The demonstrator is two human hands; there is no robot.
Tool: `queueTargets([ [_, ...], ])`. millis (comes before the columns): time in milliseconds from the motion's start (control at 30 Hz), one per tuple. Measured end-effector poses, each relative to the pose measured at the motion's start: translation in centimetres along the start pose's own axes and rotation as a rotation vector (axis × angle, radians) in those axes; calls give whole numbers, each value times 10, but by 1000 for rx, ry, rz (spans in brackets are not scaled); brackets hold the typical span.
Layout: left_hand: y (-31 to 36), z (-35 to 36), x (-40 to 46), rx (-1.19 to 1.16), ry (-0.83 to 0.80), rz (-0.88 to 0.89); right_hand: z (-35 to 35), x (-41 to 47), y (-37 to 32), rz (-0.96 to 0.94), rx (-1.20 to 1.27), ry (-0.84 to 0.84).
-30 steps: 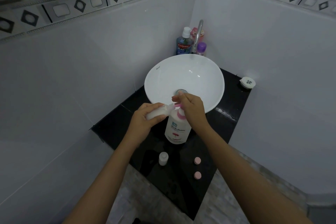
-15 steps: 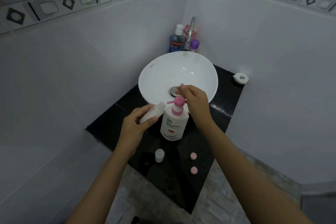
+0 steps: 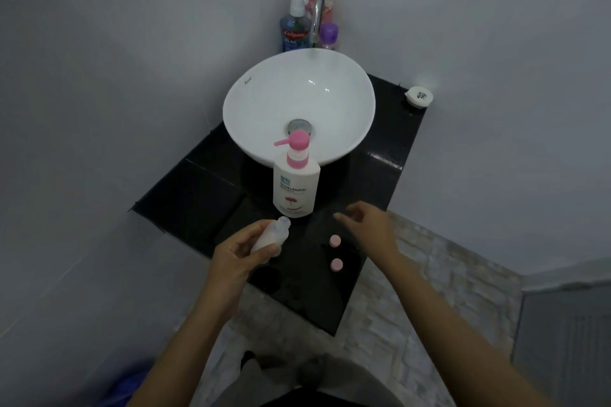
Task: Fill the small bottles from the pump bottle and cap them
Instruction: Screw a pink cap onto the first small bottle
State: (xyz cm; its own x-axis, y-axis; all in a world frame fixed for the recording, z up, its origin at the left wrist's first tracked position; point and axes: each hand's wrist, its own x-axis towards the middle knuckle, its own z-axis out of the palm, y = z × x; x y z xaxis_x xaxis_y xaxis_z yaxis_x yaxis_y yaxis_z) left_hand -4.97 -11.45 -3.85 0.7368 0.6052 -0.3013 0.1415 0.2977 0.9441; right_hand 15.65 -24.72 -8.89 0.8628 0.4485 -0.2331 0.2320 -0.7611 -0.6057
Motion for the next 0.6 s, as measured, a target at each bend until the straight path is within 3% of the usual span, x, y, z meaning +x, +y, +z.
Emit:
queueTargets([
  [167, -3, 3, -3, 6, -1, -8, 28, 0, 10, -49, -380, -186],
  [400, 3, 9, -7, 13, 7, 23, 45, 4, 14, -20, -410, -299],
  [500, 6, 10, -8, 1, 12, 25, 35, 3, 5, -22, -224, -215],
  [600, 12, 10, -9, 19, 19, 44, 1, -8, -24, -27, 216, -151],
])
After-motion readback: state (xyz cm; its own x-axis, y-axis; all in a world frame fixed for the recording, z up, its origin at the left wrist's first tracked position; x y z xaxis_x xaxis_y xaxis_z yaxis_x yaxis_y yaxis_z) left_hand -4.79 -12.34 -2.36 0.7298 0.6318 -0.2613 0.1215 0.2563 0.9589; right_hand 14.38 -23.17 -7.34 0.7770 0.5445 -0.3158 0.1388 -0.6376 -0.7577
